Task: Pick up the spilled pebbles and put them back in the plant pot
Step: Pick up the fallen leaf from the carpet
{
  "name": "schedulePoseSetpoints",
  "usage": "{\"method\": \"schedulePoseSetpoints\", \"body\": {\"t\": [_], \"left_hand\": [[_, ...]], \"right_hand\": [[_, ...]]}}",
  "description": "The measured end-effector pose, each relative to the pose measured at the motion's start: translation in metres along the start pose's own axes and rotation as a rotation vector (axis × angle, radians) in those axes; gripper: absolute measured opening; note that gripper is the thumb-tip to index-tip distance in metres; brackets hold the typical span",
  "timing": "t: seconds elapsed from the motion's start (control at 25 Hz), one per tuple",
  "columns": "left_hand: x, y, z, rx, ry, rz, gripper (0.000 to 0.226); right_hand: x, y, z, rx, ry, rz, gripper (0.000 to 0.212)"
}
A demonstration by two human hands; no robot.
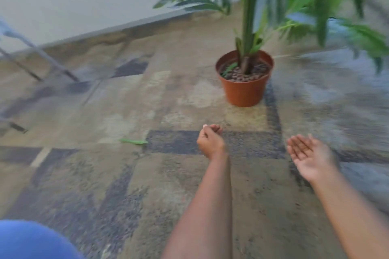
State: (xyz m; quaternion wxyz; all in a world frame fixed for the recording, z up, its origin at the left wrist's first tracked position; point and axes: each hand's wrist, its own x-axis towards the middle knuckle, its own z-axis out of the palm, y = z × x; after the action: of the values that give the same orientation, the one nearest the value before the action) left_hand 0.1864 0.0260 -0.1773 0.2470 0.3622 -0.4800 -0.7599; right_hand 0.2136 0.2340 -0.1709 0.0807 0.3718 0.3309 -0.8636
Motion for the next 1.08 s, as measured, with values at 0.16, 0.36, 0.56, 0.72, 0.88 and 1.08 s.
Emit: {"method": "schedulePoseSetpoints", "body": {"t": [0.16,0.36,0.56,0.72,0.88,1.08], "left_hand": [[0.089,0.047,-0.078,0.777,0.266,0.244,0.038],[0.140,0.061,-0.159,1.669,0.148,0.036,0.048],[0.144,0.055,-0.169,1.769,-0.011,0.016,0.063],[0.166,0.056,-0.156,1.832,-0.034,0.104,0.073],[0.183,0.050,-0.145,1.880,0.020,0.166,0.075],[0.134,0.040,-0.087,1.574,0.003,0.429,0.050]], "right_hand": [[0.008,0.045,0.051,-0.151,-0.085,0.057,0.022],[0.008,0.084,0.082,-0.321,-0.171,0.084,0.014],[0.007,0.079,0.082,-0.364,-0.156,0.066,0.016],[0.009,0.061,0.067,-0.322,-0.130,0.034,0.015],[0.009,0.043,0.045,-0.237,-0.077,0.003,0.013],[0.008,0.027,0.015,-0.181,-0.006,-0.042,0.010]]}}
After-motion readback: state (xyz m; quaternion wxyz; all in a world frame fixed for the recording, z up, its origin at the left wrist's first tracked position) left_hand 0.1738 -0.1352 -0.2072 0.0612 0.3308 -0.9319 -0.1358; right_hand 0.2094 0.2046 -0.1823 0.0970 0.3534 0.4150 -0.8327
